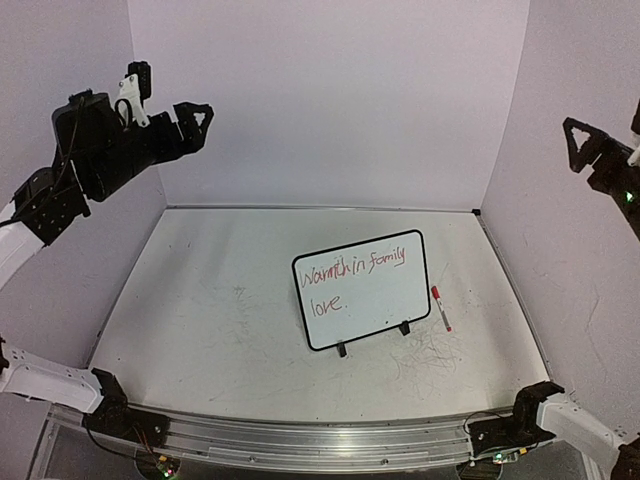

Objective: Write a sentence on the whiteboard
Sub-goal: Reset both arms

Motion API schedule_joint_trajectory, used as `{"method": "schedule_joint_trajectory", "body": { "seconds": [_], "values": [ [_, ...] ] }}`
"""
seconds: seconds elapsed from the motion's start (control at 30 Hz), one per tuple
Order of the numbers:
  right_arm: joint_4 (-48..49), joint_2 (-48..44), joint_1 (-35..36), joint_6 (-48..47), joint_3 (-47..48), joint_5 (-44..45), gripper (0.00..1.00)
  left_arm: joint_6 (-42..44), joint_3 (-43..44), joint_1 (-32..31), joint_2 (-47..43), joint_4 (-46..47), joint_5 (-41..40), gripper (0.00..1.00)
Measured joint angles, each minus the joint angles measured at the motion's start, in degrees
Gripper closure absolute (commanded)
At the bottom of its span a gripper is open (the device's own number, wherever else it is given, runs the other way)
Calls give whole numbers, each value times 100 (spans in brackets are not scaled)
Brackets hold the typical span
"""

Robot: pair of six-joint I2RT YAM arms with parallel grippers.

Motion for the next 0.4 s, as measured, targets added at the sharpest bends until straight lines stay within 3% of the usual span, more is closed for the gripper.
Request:
{"method": "schedule_joint_trajectory", "body": {
  "seconds": [0.4],
  "values": [
    [-306, -366, 0, -129, 267, 295, 2, 202, 183, 0, -305, -158, -26, 2]
  ]
}}
